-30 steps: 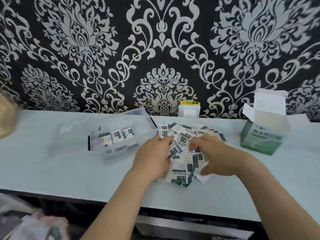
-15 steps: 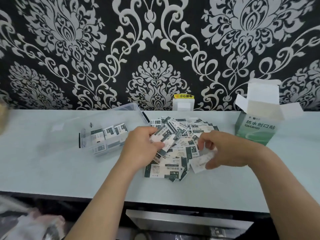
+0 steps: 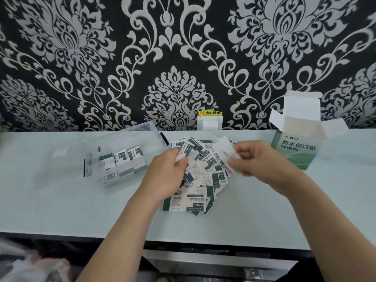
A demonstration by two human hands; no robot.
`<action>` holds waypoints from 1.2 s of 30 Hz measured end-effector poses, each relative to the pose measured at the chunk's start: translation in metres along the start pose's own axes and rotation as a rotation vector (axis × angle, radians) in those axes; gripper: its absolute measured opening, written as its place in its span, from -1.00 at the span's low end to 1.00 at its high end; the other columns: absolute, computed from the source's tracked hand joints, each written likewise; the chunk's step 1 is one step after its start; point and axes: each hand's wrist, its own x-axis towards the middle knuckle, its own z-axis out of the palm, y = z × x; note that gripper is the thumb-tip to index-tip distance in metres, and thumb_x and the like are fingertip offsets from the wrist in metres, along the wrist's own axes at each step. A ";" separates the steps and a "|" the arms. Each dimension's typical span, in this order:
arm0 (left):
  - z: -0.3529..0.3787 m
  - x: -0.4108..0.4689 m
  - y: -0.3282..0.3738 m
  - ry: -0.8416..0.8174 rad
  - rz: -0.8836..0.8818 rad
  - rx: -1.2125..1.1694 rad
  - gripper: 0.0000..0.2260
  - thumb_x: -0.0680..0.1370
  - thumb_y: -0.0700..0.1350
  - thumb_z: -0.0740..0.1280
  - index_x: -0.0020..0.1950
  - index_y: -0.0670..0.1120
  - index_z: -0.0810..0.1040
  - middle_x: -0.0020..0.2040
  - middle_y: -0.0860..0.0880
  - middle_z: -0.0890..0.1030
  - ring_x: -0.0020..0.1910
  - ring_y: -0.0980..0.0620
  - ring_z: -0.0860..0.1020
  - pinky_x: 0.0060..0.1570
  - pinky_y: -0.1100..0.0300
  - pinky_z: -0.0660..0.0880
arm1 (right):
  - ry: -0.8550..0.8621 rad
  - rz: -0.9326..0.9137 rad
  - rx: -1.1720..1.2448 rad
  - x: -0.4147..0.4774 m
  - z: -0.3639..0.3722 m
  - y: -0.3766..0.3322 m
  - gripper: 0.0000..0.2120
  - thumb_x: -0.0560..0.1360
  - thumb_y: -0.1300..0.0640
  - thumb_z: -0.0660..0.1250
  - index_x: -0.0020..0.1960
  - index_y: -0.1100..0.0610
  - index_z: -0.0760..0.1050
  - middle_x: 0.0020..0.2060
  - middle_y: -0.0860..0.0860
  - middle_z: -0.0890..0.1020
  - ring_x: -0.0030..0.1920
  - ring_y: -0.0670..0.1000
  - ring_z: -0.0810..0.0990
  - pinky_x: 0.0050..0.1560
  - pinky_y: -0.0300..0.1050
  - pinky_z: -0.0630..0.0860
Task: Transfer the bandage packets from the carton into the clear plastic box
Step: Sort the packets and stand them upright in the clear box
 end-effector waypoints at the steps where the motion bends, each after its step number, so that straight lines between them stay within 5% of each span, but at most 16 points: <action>1: 0.000 0.000 0.000 0.011 -0.002 -0.006 -0.84 0.64 -0.06 0.20 0.07 -0.07 0.54 -0.04 0.02 0.63 -0.06 0.01 0.58 -0.06 0.09 0.50 | 0.003 0.045 0.120 0.002 0.009 -0.003 -0.90 0.54 0.27 0.33 0.01 0.16 0.60 -0.18 0.06 0.73 -0.24 -0.05 0.61 -0.27 -0.23 0.47; 3: -0.001 0.000 0.001 0.039 0.000 -0.016 -0.82 0.64 -0.05 0.20 0.09 -0.09 0.54 -0.02 0.02 0.63 -0.04 0.01 0.58 -0.06 0.09 0.49 | 0.015 0.116 0.244 0.006 0.025 -0.007 -0.87 0.56 0.30 0.28 0.04 0.18 0.58 -0.15 0.10 0.73 -0.24 -0.05 0.67 -0.34 -0.28 0.51; 7: -0.001 0.000 0.002 0.134 0.000 -0.110 -0.80 0.64 -0.05 0.19 0.06 -0.09 0.57 -0.04 0.01 0.65 -0.03 -0.01 0.57 0.00 0.06 0.49 | 0.266 0.043 0.112 0.014 0.046 -0.011 -0.87 0.53 0.26 0.30 -0.05 0.27 0.61 -0.27 0.13 0.70 -0.36 -0.03 0.68 -0.44 -0.16 0.55; 11: 0.003 -0.001 0.009 0.148 -0.073 -0.419 -0.79 0.65 -0.06 0.17 -0.03 -0.05 0.58 -0.09 -0.03 0.68 -0.04 -0.06 0.62 0.03 0.02 0.52 | 0.497 -0.302 -0.458 0.011 0.067 -0.019 -0.74 0.57 0.12 0.14 -0.21 0.22 0.46 -0.44 0.09 0.50 -0.40 0.18 0.50 -0.38 0.01 0.44; 13: 0.008 -0.002 0.015 0.129 -0.116 -0.569 -0.75 0.66 -0.05 0.15 -0.03 -0.08 0.59 -0.07 -0.09 0.69 -0.01 -0.10 0.63 0.10 -0.07 0.53 | 0.458 -0.421 -0.721 0.008 0.087 -0.026 -0.85 0.56 0.11 0.12 -0.04 0.11 0.44 -0.25 -0.02 0.51 -0.24 0.14 0.52 -0.33 -0.07 0.35; 16: 0.009 -0.001 0.017 0.153 -0.200 -0.772 -0.75 0.65 -0.05 0.17 -0.04 -0.08 0.62 -0.11 -0.04 0.70 -0.05 0.03 0.66 0.01 0.08 0.55 | 0.369 -0.372 -0.826 0.008 0.107 -0.028 -0.63 0.57 0.05 0.11 0.35 0.07 0.34 0.14 -0.05 0.51 0.07 0.07 0.50 -0.13 -0.02 0.50; 19: 0.004 -0.001 0.017 0.114 -0.237 -0.921 -0.80 0.64 -0.07 0.21 -0.03 -0.10 0.61 -0.16 -0.03 0.71 -0.13 0.07 0.67 -0.09 0.16 0.54 | 0.371 -0.399 -0.788 0.007 0.109 -0.029 -0.48 0.55 -0.07 -0.17 0.40 0.01 0.32 0.27 -0.09 0.47 0.08 0.04 0.39 0.05 0.05 0.48; 22: 0.003 0.001 0.015 0.140 -0.208 -0.943 -0.80 0.65 -0.07 0.19 0.11 -0.10 0.57 -0.01 -0.09 0.70 0.02 -0.01 0.66 0.09 0.07 0.56 | 0.260 -0.392 -0.512 0.006 0.106 -0.031 -0.45 0.52 -0.09 -0.17 0.43 -0.10 0.32 0.39 -0.15 0.39 0.13 -0.01 0.30 0.25 0.04 0.34; 25: 0.004 0.001 0.016 0.171 -0.098 -0.823 -0.77 0.65 -0.01 0.14 0.19 0.03 0.56 0.08 -0.04 0.67 0.10 0.02 0.62 0.22 -0.06 0.50 | 0.290 -0.262 -0.027 0.002 0.099 -0.041 -0.58 0.60 -0.06 0.10 0.45 -0.13 0.30 0.37 -0.20 0.41 0.29 -0.13 0.33 0.31 -0.14 0.28; 28: 0.011 -0.005 0.024 0.063 0.011 -0.706 -0.79 0.67 0.04 0.08 0.13 0.20 0.51 0.06 0.17 0.61 0.05 0.36 0.56 0.09 0.39 0.48 | 0.091 0.021 0.608 0.006 0.089 -0.046 -0.70 0.59 0.01 0.24 0.30 0.02 0.50 0.06 -0.08 0.67 0.07 -0.16 0.63 0.20 -0.12 0.47; 30: 0.017 -0.007 0.025 0.013 0.119 -0.493 -0.67 0.64 0.15 0.04 0.29 0.12 0.45 0.16 0.13 0.56 0.18 0.31 0.49 0.22 0.29 0.43 | -0.009 0.169 0.895 0.007 0.082 -0.043 -0.71 0.60 0.01 0.23 0.23 0.12 0.56 0.05 0.09 0.69 0.07 0.03 0.68 0.18 0.04 0.54; 33: 0.019 -0.003 0.018 0.024 0.303 -0.073 -0.65 0.65 0.11 -0.01 0.23 -0.04 0.42 0.08 0.02 0.50 0.13 0.06 0.42 0.19 -0.02 0.38 | -0.029 0.184 0.999 0.005 0.076 -0.039 -0.72 0.64 0.02 0.17 0.21 0.08 0.57 0.04 0.10 0.70 0.03 0.05 0.69 0.01 0.01 0.61; 36: 0.005 -0.005 0.015 0.066 0.331 0.184 -0.66 0.57 0.21 0.06 0.19 0.05 0.40 0.02 0.10 0.40 0.08 0.07 0.33 0.11 0.06 0.33 | 0.051 0.163 0.953 0.005 0.068 -0.039 -0.71 0.67 0.05 0.10 0.18 0.13 0.55 -0.07 0.11 0.72 -0.16 0.06 0.71 -0.20 -0.07 0.63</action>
